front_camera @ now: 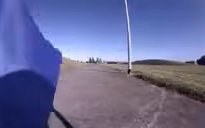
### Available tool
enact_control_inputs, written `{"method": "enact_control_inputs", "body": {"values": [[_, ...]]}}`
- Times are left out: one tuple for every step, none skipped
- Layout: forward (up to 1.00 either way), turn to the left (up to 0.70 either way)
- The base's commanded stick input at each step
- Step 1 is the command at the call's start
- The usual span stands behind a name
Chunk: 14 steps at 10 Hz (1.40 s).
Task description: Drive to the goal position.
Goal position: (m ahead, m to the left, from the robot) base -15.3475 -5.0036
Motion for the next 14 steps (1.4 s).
{"method": "enact_control_inputs", "body": {"values": [[0.7, 0.0], [0.7, 0.0], [0.7, 0.0], [0.7, 0.0], [0.7, 0.0], [0.7, 0.0], [0.7, 0.0], [0.7, 0.0], [0.7, 0.0], [0.7, 0.0], [0.7, 0.0], [0.7, 0.0], [0.7, 0.0], [0.7, 0.0]]}}
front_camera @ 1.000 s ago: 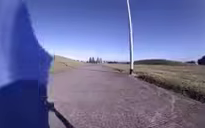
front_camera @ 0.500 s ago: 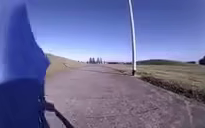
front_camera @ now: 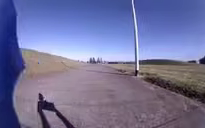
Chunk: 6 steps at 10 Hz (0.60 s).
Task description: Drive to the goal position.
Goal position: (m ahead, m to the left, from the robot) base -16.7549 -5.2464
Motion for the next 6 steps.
{"method": "enact_control_inputs", "body": {"values": [[0.7, 0.0], [0.7, 0.0], [0.7, 0.0], [0.7, 0.0], [0.61, 0.0], [0.29, 0.0]]}}
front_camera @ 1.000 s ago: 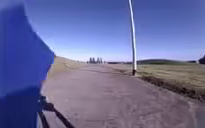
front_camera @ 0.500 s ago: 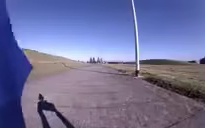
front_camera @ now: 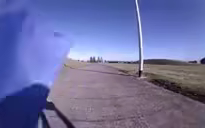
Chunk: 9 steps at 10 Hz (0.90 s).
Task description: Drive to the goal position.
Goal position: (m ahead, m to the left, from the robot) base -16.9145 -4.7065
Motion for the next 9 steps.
{"method": "enact_control_inputs", "body": {"values": [[0.0, 0.0], [0.0, 0.18], [0.0, 0.65], [0.0, 0.7], [0.0, 0.7], [0.0, 0.7], [0.0, 0.7], [0.0, 0.7], [0.0, 0.7]]}}
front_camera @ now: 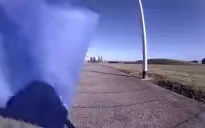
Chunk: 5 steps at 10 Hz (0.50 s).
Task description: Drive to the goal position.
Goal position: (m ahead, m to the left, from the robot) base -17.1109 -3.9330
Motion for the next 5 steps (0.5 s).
{"method": "enact_control_inputs", "body": {"values": [[0.0, 0.7], [0.0, 0.7], [0.0, 0.7], [0.0, 0.7], [0.0, 0.7]]}}
